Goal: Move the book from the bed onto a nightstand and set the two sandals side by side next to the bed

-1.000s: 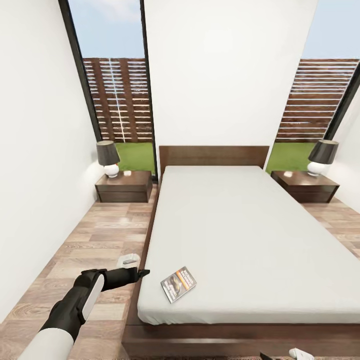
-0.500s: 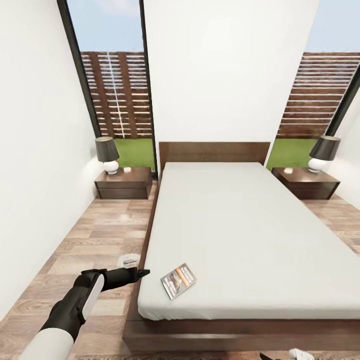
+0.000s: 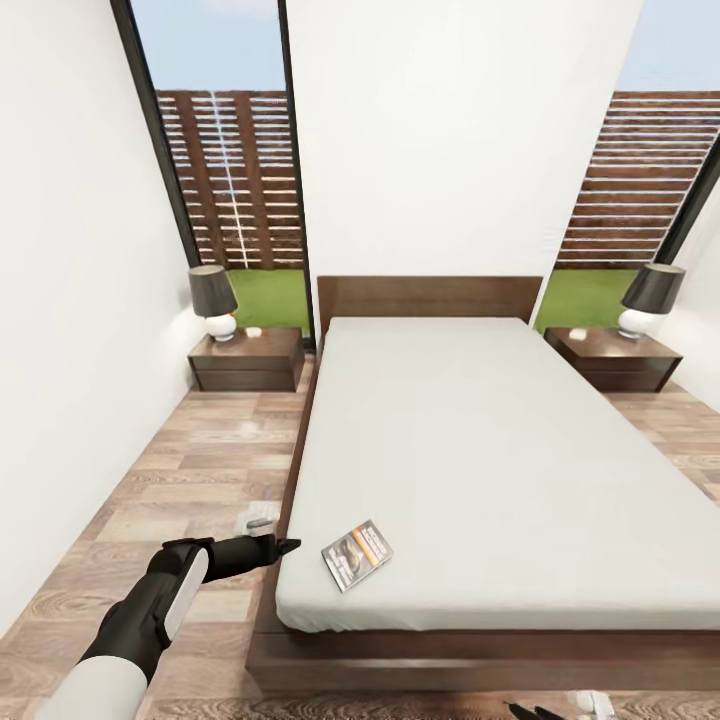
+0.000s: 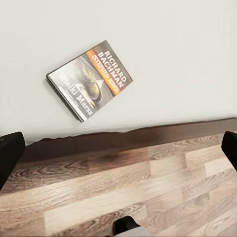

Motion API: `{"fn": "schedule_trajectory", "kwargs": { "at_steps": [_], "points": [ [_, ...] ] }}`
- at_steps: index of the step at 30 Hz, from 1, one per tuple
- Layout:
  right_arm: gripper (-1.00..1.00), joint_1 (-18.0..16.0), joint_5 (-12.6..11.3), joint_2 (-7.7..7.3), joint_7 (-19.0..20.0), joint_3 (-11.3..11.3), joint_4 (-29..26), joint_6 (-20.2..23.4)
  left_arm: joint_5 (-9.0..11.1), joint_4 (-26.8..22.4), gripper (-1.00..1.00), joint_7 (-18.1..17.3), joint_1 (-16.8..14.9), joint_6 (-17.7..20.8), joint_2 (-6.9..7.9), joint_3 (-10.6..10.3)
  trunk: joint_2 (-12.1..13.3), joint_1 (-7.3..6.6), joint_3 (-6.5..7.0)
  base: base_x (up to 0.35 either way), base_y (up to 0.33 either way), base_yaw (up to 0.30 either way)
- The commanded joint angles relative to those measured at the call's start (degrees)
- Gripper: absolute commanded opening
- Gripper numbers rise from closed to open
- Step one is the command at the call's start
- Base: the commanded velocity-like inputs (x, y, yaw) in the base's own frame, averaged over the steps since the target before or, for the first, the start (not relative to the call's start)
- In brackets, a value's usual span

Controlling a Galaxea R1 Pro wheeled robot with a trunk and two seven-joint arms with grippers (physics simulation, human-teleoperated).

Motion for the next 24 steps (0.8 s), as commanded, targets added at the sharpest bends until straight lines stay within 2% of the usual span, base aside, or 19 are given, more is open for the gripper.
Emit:
{"fn": "schedule_trajectory", "kwargs": {
  "at_steps": [1, 4, 7, 12, 19, 24],
  "points": [
    [1.0, -0.05, 0.04, -1.57, 2.11, -0.17, 0.05, 0.39, 0.23, -0.03, 1.0, -0.07, -0.05, 0.4, -0.01, 0.1, -0.12, 0.03, -0.21, 0.0, 0.0, 0.0],
    [1.0, -0.06, -0.18, -4.22, 4.26, -0.15, 0.09, 1.01, 0.23, -0.03, 1.0, -0.07, -0.05, 0.4, -0.01, 0.1, -0.12, 0.03, -0.48, 0.0, 0.0, 0.0],
    [1.0, -0.05, -0.24, -5.23, 4.99, -0.13, 0.08, 1.24, 0.23, -0.03, 1.0, -0.1, -0.05, 0.4, -0.01, 0.1, -0.12, 0.03, -0.75, 0.0, 0.0, 0.0],
    [1.0, -0.04, -0.08, -5.55, 5.12, -0.11, 0.08, 1.24, 0.23, -0.03, 1.0, -0.11, -0.05, 0.4, -0.05, 0.1, -0.12, 0.03, -1.21, 0.025, 0.0, 0.0],
    [1.0, -0.04, 0.07, -5.55, 5.05, -0.06, 0.08, 1.23, 0.23, -0.03, 1.0, -0.04, -0.05, 0.35, -0.69, 0.1, -0.12, 0.03, -1.84, 0.265, 0.0, 0.0],
    [1.0, -0.04, 0.07, -5.51, 5.02, -0.02, 0.08, 1.23, 0.23, -0.03, 1.0, -0.04, -0.05, 0.36, -0.72, 0.1, -0.12, 0.03, -2.29, 0.06, 0.0, 0.0]
  ]
}}
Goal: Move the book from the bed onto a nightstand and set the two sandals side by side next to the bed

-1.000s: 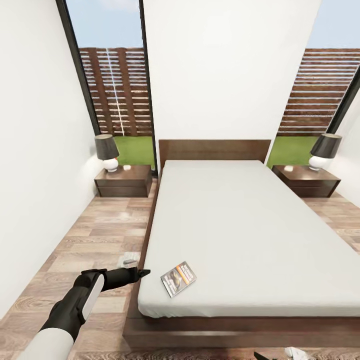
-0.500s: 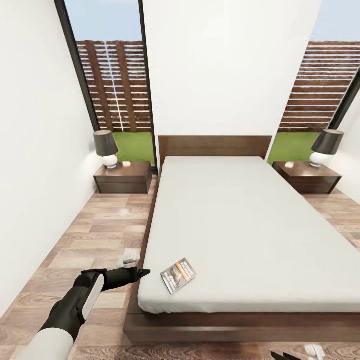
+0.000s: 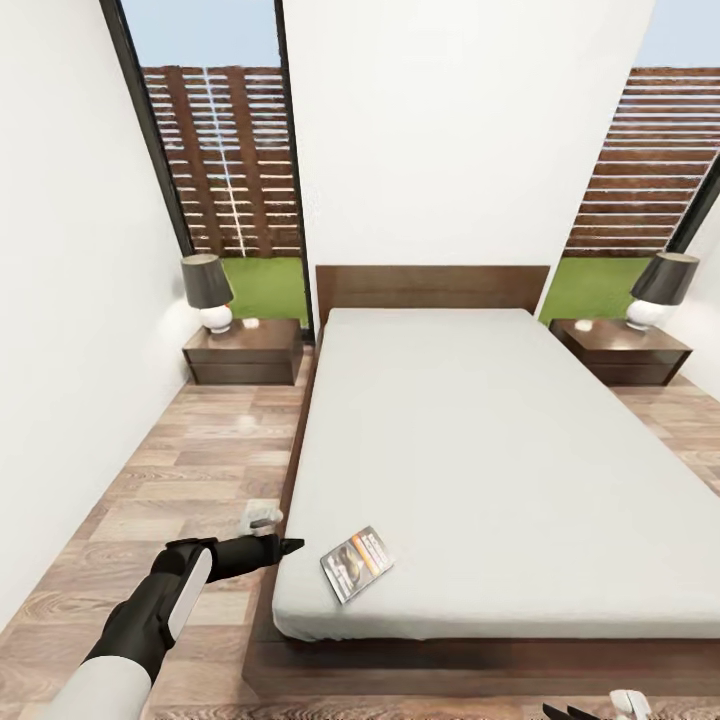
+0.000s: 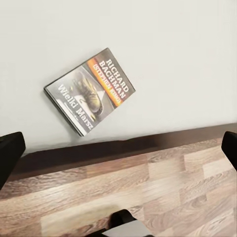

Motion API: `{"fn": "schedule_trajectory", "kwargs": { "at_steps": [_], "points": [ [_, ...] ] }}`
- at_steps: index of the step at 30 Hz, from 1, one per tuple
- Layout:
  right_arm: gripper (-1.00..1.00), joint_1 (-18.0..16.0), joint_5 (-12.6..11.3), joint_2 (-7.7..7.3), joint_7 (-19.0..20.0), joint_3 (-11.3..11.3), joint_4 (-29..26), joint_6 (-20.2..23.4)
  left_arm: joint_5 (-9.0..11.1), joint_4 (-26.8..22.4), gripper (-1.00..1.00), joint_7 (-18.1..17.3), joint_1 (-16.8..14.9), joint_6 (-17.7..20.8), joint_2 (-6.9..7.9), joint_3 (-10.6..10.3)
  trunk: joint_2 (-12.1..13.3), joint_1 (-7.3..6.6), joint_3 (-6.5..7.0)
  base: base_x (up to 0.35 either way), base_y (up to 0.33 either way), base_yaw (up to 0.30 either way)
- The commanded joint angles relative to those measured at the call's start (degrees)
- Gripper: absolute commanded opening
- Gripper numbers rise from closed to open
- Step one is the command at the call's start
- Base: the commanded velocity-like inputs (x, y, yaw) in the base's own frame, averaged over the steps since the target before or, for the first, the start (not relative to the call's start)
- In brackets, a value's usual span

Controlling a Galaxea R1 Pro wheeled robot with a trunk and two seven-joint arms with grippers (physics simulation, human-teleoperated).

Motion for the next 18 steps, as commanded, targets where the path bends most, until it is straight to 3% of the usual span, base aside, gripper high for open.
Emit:
{"fn": "schedule_trajectory", "kwargs": {
  "at_steps": [1, 12, 18],
  "points": [
    [1.0, -0.05, 0.13, 0.0, 0.19, -0.22, 0.02, 0.12, 0.23, -0.03, 1.0, -0.09, -0.04, 0.42, -0.04, 0.1, -0.12, 0.03, -0.2, 0.03, -0.006, 0.0],
    [1.0, -0.06, 0.14, 0.01, 0.18, -0.22, 0.02, 0.12, 0.23, -0.03, 1.0, -0.09, -0.04, 0.44, -0.1, 0.01, -0.12, 0.03, -1.2, 0.183, -0.165, 0.0],
    [1.0, -0.06, 0.15, 0.01, 0.19, -0.22, 0.02, 0.12, 0.23, -0.03, 1.0, -0.09, -0.04, 0.44, -0.1, 0.06, -0.12, 0.03, -1.74, 0.039, -0.035, 0.0]
  ]
}}
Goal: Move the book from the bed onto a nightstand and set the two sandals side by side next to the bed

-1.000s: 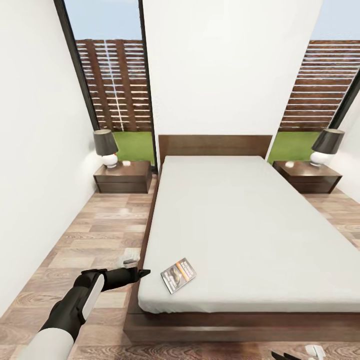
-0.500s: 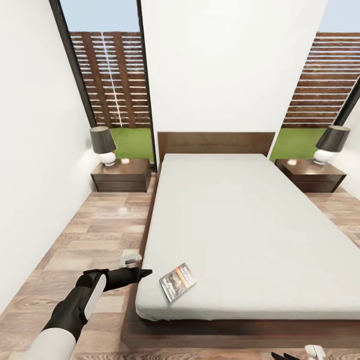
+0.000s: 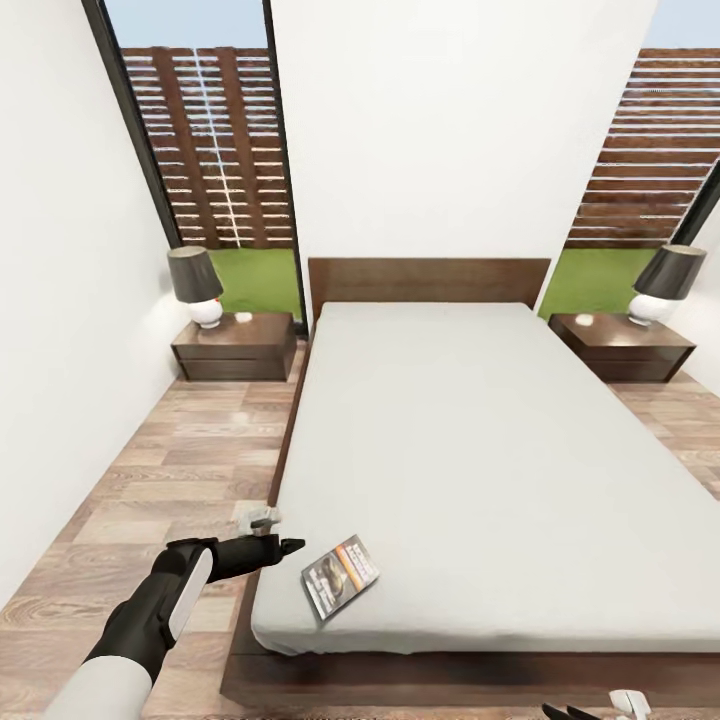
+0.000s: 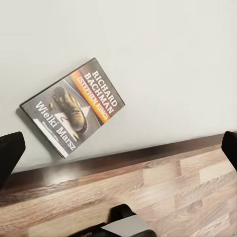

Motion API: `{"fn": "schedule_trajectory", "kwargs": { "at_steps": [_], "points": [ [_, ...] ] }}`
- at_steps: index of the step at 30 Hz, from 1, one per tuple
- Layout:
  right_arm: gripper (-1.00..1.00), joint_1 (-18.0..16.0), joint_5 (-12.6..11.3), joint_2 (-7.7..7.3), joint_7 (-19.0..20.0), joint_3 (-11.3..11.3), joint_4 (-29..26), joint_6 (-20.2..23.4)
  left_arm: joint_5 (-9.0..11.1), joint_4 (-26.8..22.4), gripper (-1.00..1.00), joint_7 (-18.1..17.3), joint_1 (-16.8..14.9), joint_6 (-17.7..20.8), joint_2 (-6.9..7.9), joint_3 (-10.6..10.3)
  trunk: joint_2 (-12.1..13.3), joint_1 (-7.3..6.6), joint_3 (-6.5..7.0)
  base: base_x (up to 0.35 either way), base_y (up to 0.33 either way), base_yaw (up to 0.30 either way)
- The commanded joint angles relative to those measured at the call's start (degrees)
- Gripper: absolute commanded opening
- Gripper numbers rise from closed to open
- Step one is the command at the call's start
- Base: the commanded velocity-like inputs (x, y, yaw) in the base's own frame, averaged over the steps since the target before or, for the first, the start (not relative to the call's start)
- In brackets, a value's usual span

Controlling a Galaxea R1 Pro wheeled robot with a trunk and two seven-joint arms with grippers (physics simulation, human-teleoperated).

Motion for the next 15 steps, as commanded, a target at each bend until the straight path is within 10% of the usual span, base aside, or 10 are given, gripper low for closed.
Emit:
{"fn": "schedule_trajectory", "kwargs": {
  "at_steps": [1, 15],
  "points": [
    [1.0, -0.05, 0.14, 0.0, 0.21, -0.23, 0.02, 0.12, 0.22, -0.03, 1.0, -0.09, -0.04, 0.4, -0.01, 0.09, -0.12, 0.03, -0.2, 0.031, -0.006, 0.0],
    [1.0, -0.05, 0.18, 0.0, 0.23, -0.17, 0.02, 0.12, 0.22, -0.03, 1.0, -0.09, -0.04, 0.32, -0.27, 0.12, -0.12, 0.03, -1.47, 0.119, -0.064, 0.0]
  ]
}}
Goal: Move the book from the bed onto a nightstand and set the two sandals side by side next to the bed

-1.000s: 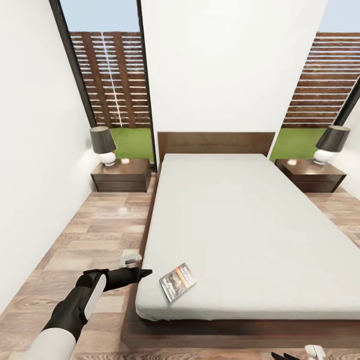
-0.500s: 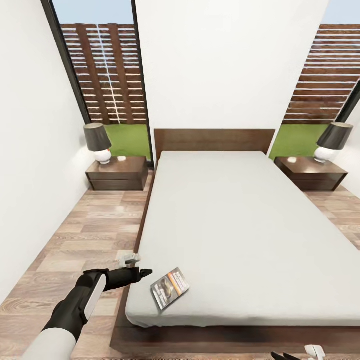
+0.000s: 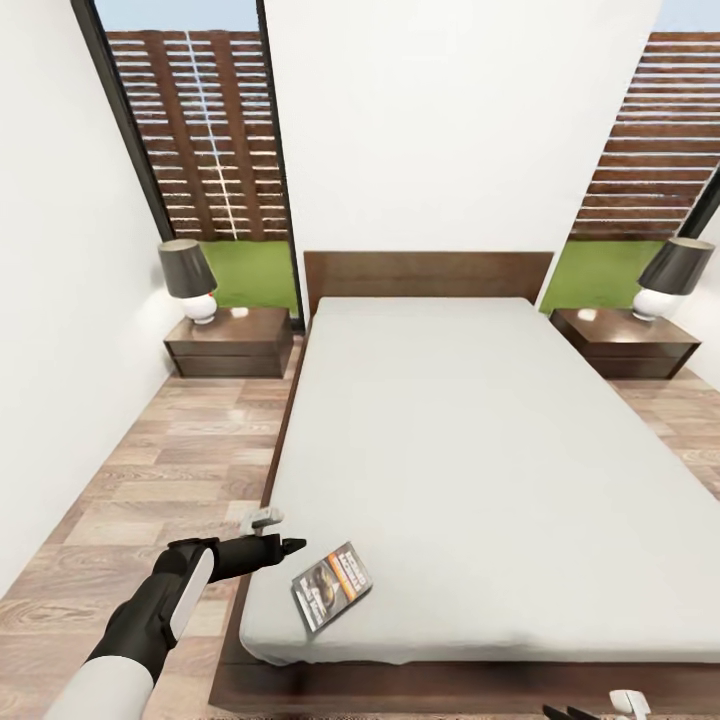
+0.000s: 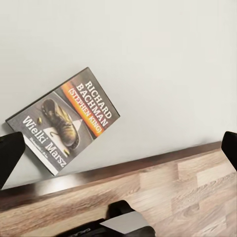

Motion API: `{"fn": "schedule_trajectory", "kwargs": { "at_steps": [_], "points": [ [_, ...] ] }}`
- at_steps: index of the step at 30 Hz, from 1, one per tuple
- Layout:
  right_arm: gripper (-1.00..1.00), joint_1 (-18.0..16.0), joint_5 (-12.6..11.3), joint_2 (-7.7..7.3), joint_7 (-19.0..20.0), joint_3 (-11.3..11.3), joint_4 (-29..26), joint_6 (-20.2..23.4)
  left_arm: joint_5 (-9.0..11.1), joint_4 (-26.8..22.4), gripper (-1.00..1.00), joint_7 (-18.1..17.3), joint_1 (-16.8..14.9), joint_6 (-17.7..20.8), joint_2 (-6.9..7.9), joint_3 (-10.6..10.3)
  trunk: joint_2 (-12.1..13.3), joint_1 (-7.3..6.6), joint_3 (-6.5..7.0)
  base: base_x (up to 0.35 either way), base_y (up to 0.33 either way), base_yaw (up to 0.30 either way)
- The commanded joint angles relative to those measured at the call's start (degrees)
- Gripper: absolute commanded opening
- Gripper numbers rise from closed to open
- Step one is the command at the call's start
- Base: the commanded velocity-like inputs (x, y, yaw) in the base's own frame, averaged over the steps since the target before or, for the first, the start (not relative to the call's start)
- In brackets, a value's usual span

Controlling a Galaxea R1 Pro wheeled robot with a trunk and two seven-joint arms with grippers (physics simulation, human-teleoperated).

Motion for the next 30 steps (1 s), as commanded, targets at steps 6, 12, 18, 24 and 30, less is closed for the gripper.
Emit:
{"fn": "schedule_trajectory", "kwargs": {
  "at_steps": [6, 12, 18, 24, 30],
  "points": [
    [1.0, -0.05, 0.12, 0.0, 0.24, -0.24, 0.02, 0.12, 0.22, -0.03, 1.0, -0.09, -0.04, 0.42, -0.02, 0.09, -0.11, 0.03, -0.65, 0.002, -0.001, 0.0],
    [1.0, -0.05, 0.15, 0.0, 0.24, -0.23, 0.02, 0.12, 0.22, -0.03, 1.0, -0.09, -0.04, 0.44, -0.02, 0.12, -0.11, 0.03, -1.19, 0.0, 0.0, 0.0],
    [1.0, -0.05, 0.11, 0.0, 0.23, -0.21, 0.02, 0.12, 0.22, -0.03, 1.0, -0.09, -0.04, 0.41, -0.02, 0.11, -0.11, 0.03, -1.73, 0.0, 0.0, 0.0],
    [1.0, -0.05, 0.14, 0.0, 0.21, -0.2, 0.02, 0.12, 0.22, -0.03, 1.0, -0.09, -0.04, 0.42, -0.04, 0.08, -0.11, 0.03, -2.28, 0.0, 0.0, 0.0],
    [1.0, -0.05, 0.15, 0.0, 0.16, -0.2, 0.02, 0.05, 0.18, -0.03, 1.0, 0.03, -0.04, 0.32, -2.29, 0.05, -0.11, 0.03, -2.82, 0.0, 0.0, 0.0]
  ]
}}
